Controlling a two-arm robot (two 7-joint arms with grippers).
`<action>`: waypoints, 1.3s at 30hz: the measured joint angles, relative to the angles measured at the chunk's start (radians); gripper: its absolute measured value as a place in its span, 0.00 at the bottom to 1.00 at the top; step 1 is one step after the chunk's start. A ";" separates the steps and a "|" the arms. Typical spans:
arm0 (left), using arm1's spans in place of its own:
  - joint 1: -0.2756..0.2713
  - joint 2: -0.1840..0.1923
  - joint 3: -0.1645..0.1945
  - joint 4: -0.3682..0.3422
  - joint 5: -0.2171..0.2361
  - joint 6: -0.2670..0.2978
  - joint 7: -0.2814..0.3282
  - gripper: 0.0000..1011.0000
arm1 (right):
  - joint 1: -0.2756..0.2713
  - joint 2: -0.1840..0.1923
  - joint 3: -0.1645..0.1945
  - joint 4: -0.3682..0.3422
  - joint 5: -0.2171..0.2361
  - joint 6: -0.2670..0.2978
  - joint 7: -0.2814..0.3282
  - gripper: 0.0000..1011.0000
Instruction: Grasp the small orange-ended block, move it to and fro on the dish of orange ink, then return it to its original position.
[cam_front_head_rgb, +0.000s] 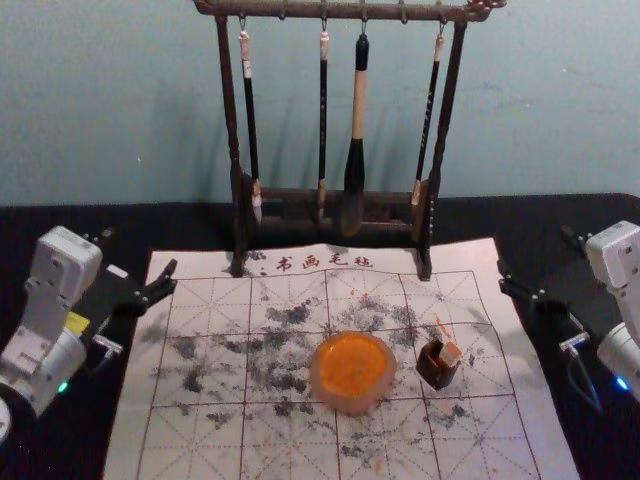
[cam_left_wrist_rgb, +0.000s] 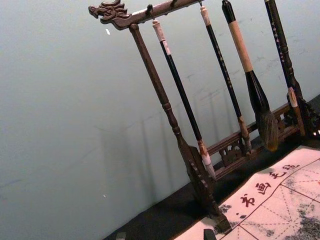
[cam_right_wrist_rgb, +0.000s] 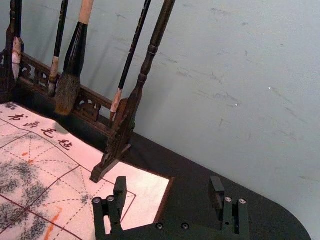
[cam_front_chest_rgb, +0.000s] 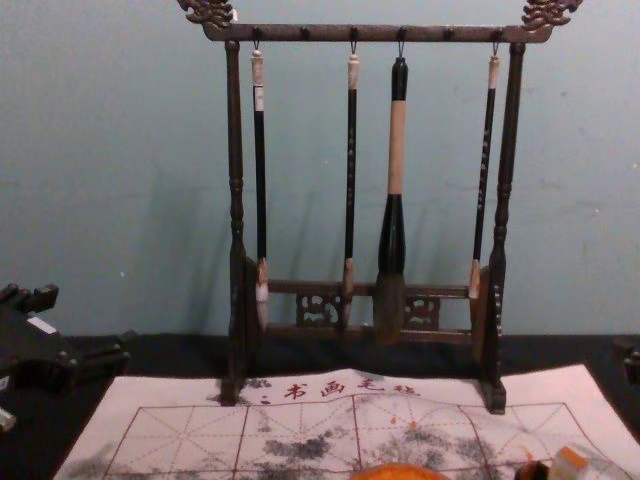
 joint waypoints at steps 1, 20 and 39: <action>0.000 0.000 0.000 0.000 0.000 0.000 0.000 0.99 | 0.000 0.000 0.000 0.000 0.000 0.000 0.000 0.99; 0.000 0.000 0.000 0.000 0.000 0.000 0.000 0.99 | 0.000 0.000 0.000 0.000 0.000 0.000 0.000 0.99; 0.000 0.000 0.000 0.000 0.000 0.000 0.000 0.99 | 0.000 0.000 0.000 0.000 0.000 0.000 0.000 0.99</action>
